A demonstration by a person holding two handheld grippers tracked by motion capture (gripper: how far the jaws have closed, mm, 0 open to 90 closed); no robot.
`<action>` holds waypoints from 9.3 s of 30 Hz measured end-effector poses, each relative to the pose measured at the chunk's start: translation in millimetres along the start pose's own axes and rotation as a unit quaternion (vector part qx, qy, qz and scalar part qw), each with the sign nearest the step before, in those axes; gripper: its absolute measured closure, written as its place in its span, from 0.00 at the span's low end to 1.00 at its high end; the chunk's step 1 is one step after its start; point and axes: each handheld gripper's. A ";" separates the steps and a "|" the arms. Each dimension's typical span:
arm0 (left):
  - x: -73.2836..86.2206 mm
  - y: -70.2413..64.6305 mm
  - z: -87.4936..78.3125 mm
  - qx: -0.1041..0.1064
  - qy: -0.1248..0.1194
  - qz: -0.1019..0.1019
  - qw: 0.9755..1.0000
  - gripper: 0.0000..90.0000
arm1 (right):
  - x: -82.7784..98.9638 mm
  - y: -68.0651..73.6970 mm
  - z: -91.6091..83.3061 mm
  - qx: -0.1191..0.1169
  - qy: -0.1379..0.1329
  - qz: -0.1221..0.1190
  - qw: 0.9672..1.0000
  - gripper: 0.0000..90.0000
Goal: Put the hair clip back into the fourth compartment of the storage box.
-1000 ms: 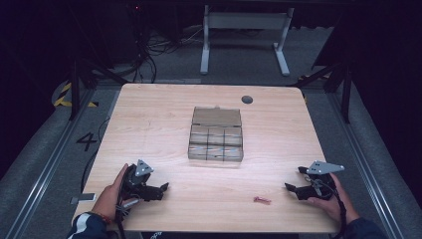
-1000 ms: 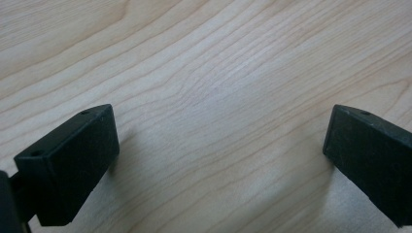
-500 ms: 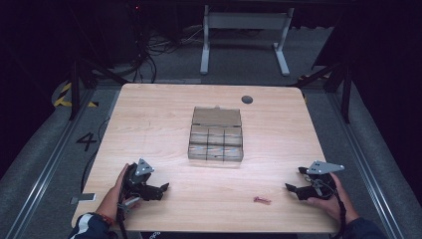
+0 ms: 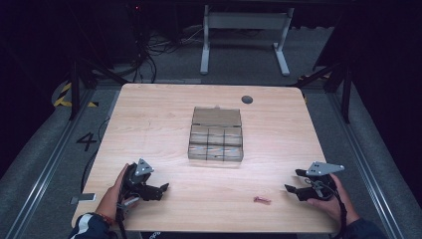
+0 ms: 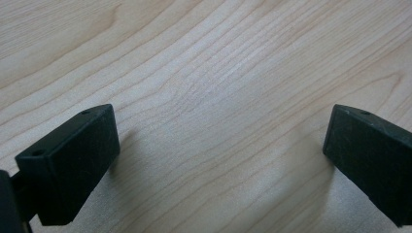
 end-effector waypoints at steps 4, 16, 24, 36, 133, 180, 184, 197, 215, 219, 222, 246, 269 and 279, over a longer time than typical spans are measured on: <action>0.0 0.0 0.0 0.000 0.000 0.000 1.000 0.00 | -2.3 3.5 -0.9 -0.003 -0.002 -0.004 1.000 0.29; 0.0 0.0 0.0 0.000 0.000 0.000 1.000 0.00 | -13.4 21.3 0.0 -0.023 -0.009 -0.026 0.999 0.32; 0.0 0.0 0.0 0.000 0.000 0.000 1.000 0.00 | -19.6 33.5 5.3 -0.039 -0.002 -0.047 0.998 0.34; 0.0 0.0 0.0 0.000 0.000 0.000 1.000 0.00 | -27.0 51.8 12.7 -0.068 0.000 -0.067 0.995 0.40; 0.0 0.0 0.1 0.000 -0.001 0.000 1.000 0.00 | -40.0 46.9 -2.6 -0.066 -0.025 -0.089 0.994 0.95; 0.0 0.1 0.0 0.000 0.000 0.000 1.000 0.00 | -114.1 20.0 31.8 -0.032 -0.041 -0.111 0.992 0.95; 0.1 0.0 0.0 0.000 0.000 0.000 1.000 0.00 | -125.3 21.0 37.3 -0.038 -0.043 -0.114 0.992 0.95; 0.0 0.0 0.1 0.000 -0.001 0.000 1.000 0.00 | -156.3 37.0 64.5 -0.065 -0.032 -0.143 0.987 0.95; 0.0 0.0 0.0 0.000 0.000 0.000 1.000 0.00 | -195.4 55.5 105.1 -0.091 -0.017 -0.154 0.984 0.95; 0.0 0.0 0.0 0.000 0.000 0.000 1.000 0.00 | -205.3 60.6 115.7 -0.098 -0.012 -0.160 0.982 0.95; 0.0 0.0 0.0 0.000 0.000 0.000 1.000 0.00 | -208.9 62.8 120.9 -0.100 -0.009 -0.163 0.982 0.95; 0.0 0.0 0.0 0.000 0.000 0.000 1.000 0.00 | -231.6 76.4 170.8 -0.112 0.029 -0.171 0.978 0.95; 0.0 -0.1 0.0 0.000 -0.001 -0.001 1.000 0.00 | -234.9 71.1 194.5 -0.103 0.059 -0.156 0.981 0.95; 0.0 -0.1 0.0 0.000 -0.001 -0.001 1.000 0.00 | -235.4 71.5 197.0 -0.098 0.063 -0.158 0.980 0.95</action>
Point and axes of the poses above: each handheld gripper's, and its own axes: z roughly forward along the jaws, x roughly out of its underside, y roughly to its left, and after that the axes turned 10 degrees about -x, right-handed
